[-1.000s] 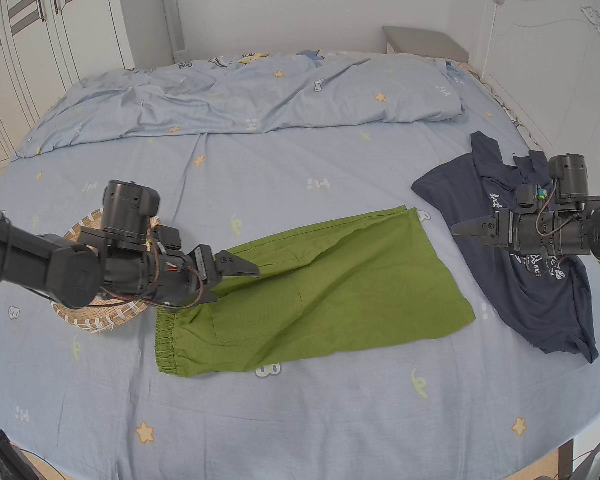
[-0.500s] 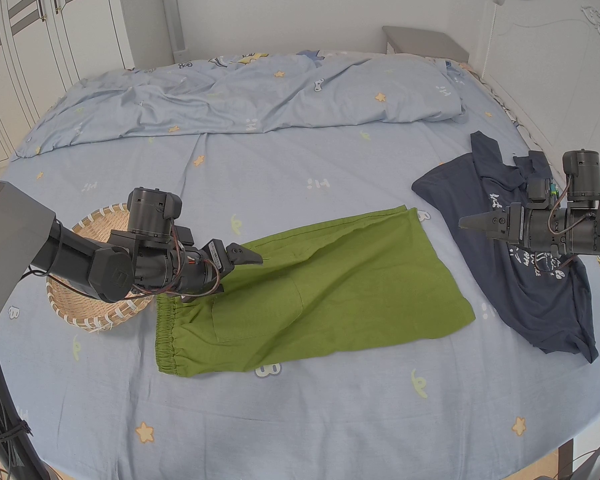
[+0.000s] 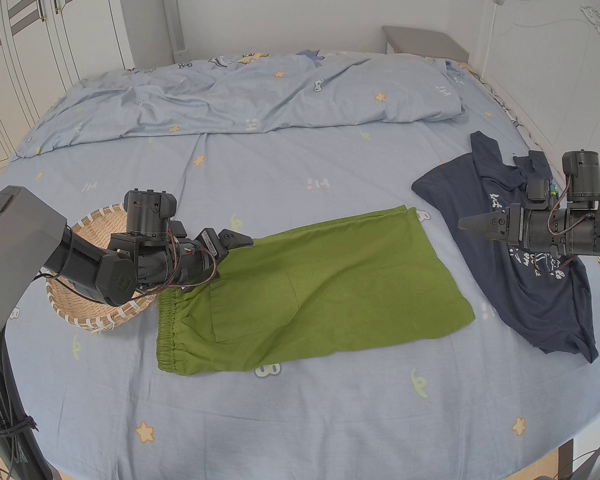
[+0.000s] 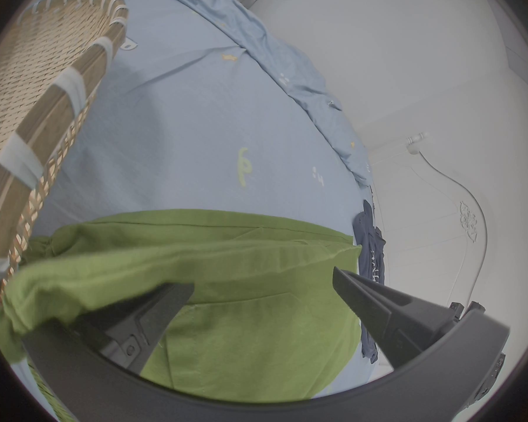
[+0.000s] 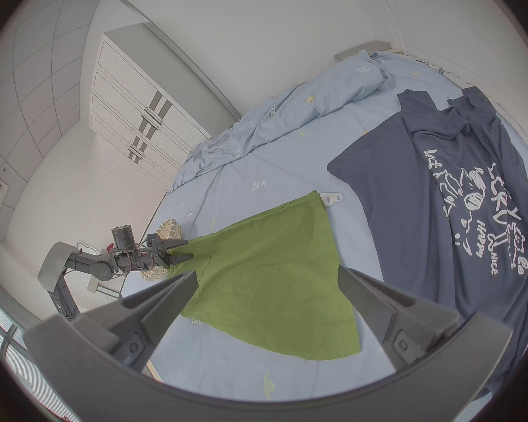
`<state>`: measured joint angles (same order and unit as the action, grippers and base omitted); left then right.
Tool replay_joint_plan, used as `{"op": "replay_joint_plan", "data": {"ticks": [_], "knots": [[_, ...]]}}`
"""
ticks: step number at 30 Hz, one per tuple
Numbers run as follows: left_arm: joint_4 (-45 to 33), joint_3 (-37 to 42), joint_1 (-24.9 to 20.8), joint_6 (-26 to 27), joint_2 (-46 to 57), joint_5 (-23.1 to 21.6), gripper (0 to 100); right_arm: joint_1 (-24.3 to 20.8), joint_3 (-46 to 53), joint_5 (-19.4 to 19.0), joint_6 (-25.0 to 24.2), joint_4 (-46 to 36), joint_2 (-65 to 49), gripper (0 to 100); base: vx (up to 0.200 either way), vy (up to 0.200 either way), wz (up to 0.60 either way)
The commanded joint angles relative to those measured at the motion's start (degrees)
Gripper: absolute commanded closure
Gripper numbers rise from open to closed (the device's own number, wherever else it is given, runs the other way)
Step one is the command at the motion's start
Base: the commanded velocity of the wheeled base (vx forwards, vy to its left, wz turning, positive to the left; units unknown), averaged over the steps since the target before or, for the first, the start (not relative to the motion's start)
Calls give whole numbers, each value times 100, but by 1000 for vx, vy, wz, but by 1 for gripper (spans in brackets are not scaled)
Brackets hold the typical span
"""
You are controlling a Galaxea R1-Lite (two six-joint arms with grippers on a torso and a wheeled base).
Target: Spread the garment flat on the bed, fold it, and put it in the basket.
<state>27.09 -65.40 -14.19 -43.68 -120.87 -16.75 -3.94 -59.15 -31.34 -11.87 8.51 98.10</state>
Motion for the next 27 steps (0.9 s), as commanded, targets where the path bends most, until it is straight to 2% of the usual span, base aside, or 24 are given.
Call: {"op": "replay_joint_plan", "data": {"ticks": [1, 5, 15, 18, 27], "knots": [[-2, -25, 83, 9, -183, 5, 0, -2, 0, -3, 1, 2, 8, 0, 0, 0, 0], [-28, 10, 65, 0, -156, -4, 0, -2, 0, -3, 1, 2, 8, 0, 0, 0, 0], [-54, 801, 109, 35, 828, -48, 0, -2, 9, -3, 1, 2, 16, 0, 0, 0, 0], [-28, 1161, 197, 44, 1127, -56, 0, -2, 9, -3, 1, 2, 8, 0, 0, 0, 0], [-116, 1487, 549, 263, 1452, -56, 0, -2, 9, -3, 1, 2, -1, 0, 0, 0, 0]]}}
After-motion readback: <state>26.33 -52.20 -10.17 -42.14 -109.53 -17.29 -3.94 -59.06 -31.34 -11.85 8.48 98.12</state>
